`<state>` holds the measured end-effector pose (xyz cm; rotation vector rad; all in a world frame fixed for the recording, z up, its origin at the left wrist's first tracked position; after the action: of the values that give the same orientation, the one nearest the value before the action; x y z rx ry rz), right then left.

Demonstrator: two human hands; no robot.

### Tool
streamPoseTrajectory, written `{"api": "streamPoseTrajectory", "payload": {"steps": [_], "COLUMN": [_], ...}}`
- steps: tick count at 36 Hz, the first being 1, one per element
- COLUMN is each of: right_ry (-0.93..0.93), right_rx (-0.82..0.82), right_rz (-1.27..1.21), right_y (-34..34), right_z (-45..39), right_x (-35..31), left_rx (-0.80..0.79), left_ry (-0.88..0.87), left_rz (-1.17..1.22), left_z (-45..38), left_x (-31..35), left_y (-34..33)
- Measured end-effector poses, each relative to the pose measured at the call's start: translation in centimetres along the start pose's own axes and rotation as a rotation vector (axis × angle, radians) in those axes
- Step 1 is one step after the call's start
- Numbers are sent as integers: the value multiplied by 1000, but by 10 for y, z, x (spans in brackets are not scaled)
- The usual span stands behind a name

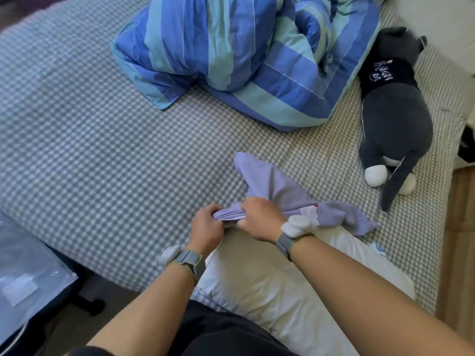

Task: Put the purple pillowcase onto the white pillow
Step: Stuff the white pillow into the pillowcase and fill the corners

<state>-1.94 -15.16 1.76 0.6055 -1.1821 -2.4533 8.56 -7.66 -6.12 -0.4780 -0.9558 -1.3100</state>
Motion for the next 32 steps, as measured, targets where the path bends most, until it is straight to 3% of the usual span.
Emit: {"api": "streamPoseTrajectory", "payload": {"steps": [4, 8, 13, 17, 20, 26, 29, 30, 32], "right_ry": [-133, -92, -166, -201, -224, -352, -499, -545, -600], "right_rx": [97, 102, 309, 285, 361, 485, 660, 670, 493], "right_rz": [-50, -178, -215, -163, -176, -623, -638, -662, -944], "right_y": [11, 5, 17, 6, 11, 24, 21, 17, -7], "right_z": [-1, -11, -11, -1, 5, 36, 71, 79, 77], "right_x": [27, 18, 12, 19, 29, 49, 53, 54, 46], "left_rx": [-432, -628, -680, -649, -693, -603, -677, -705, -717], "left_ry": [182, 336, 323, 266, 220, 233, 265, 273, 276], "left_rz": [475, 511, 441, 525, 559, 693, 779, 799, 815], "left_z": [25, 32, 31, 26, 34, 36, 43, 45, 47], "left_x": [3, -3, 2, 11, 20, 25, 32, 36, 39], "left_y": [-38, -29, -25, -16, -18, -17, -20, -21, -18]}}
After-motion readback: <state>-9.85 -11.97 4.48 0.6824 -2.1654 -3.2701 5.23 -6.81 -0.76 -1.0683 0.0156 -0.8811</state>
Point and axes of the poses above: each hand's wrist, its own z-axis away from the middle knuckle, its own y-axis out of the back of the hand, x = y × z, the point moved 9 cm from there along -z, towards the middle knuckle, and after that the axes turned 1 degree about y, right-handed, at the moved point
